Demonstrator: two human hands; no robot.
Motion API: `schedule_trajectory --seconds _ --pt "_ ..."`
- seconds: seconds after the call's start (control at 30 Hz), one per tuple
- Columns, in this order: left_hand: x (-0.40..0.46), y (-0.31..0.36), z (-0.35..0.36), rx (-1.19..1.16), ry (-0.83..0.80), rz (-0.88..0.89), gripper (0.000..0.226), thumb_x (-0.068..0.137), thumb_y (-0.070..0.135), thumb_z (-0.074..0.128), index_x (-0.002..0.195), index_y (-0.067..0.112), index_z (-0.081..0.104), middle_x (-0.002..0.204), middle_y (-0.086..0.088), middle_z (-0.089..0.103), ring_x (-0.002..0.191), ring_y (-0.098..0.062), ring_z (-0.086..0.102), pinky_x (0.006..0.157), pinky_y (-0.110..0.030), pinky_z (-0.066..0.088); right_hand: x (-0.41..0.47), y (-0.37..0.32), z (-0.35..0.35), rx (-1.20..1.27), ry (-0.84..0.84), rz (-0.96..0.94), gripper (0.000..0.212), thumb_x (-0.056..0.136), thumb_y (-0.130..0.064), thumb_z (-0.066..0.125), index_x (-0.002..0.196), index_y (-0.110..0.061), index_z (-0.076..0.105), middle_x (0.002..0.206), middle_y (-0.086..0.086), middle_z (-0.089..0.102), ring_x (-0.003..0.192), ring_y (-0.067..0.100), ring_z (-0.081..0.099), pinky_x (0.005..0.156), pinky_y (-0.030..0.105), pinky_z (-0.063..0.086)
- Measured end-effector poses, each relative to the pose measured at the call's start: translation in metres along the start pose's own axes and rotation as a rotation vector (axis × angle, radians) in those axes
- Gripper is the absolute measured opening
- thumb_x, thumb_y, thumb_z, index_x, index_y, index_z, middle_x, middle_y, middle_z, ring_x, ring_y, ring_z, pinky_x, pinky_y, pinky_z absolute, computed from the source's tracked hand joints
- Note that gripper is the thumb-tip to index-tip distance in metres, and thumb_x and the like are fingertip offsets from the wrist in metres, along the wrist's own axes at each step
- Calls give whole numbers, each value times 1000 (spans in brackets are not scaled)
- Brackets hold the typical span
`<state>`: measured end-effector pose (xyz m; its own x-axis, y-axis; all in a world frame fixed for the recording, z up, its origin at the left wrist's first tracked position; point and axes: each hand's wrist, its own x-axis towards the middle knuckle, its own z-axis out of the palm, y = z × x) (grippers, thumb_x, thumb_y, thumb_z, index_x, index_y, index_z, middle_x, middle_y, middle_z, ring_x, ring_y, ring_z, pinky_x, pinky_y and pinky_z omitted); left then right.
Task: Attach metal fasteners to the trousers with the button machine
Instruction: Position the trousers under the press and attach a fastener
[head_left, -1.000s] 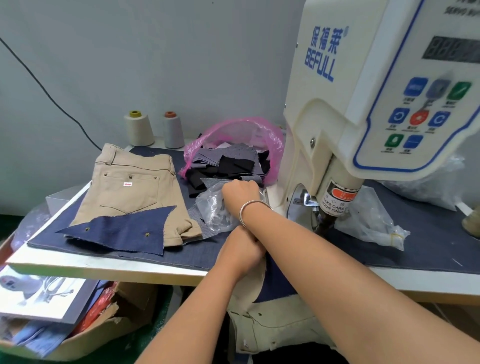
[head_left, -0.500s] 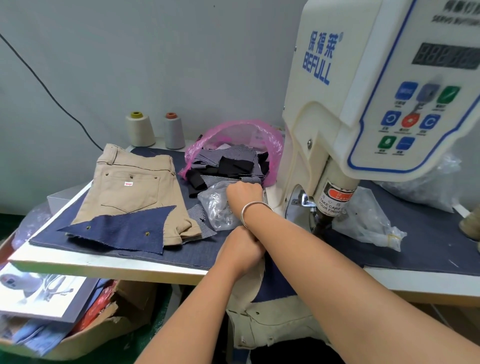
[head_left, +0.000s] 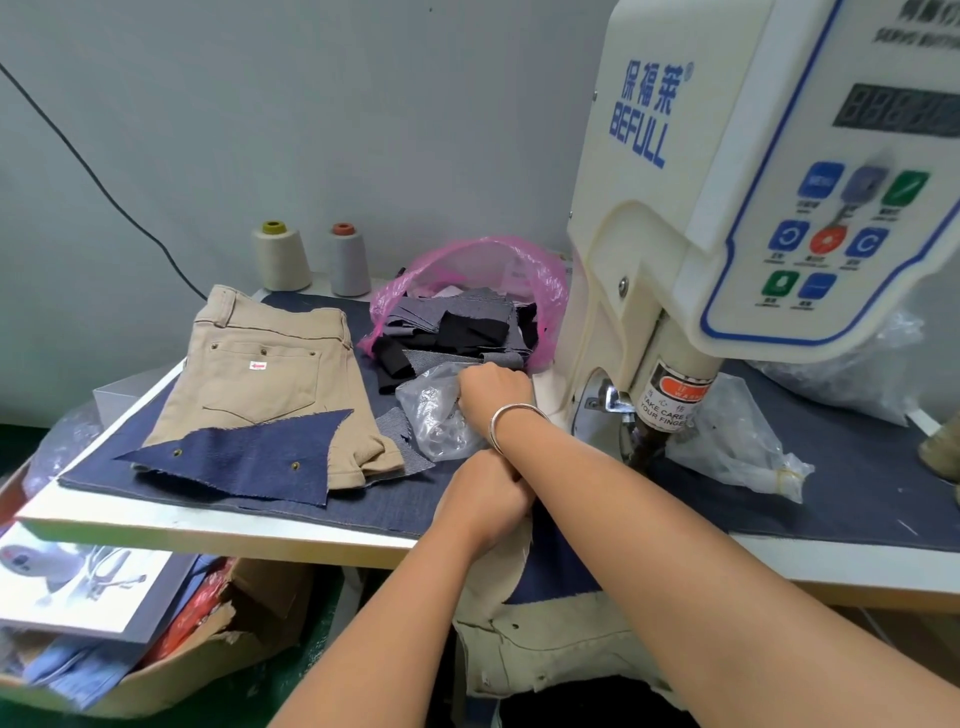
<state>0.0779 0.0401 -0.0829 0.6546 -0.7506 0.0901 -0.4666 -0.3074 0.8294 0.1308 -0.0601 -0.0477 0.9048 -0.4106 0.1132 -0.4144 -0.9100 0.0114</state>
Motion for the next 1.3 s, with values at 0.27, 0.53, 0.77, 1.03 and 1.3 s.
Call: schedule_trajectory --seconds 0.27,0.53,0.77,1.03,1.3 --pt "-1 2 0 64 -30 71 17 66 34 42 50 29 48 58 2 51 65 -35 52 57 -40 42 -13 4 -8 378 114 82 14 89 -20 50 91 -16 64 91 6 68 85 28 62 67 30 44" --pt "-1 -3 -1 0 -17 136 20 75 42 45 57 37 53 54 12 53 51 -8 40 53 -32 34 -67 15 -34 1098 304 158 13 79 -20 69 73 -28 60 69 -13 66 67 -4 61 65 11 47" --pt "1 -7 3 -37 -49 151 17 73 27 47 72 17 61 67 -5 62 67 -29 56 63 -49 49 -169 34 -41 1428 177 163 11 68 -24 72 71 -29 63 69 3 72 76 18 71 78 33 56" --pt "1 -7 4 -28 1 172 29 79 31 46 56 17 36 50 10 37 51 -9 34 57 -33 30 -210 103 -37 1552 202 431 22 79 -10 71 69 -29 71 67 1 69 63 11 63 60 22 49" --pt "1 -6 4 -11 14 179 29 80 30 47 56 17 36 50 9 35 52 -8 32 57 -33 29 -188 116 -36 1470 47 390 9 83 -24 69 76 -29 72 53 -15 56 48 -1 47 52 15 35"
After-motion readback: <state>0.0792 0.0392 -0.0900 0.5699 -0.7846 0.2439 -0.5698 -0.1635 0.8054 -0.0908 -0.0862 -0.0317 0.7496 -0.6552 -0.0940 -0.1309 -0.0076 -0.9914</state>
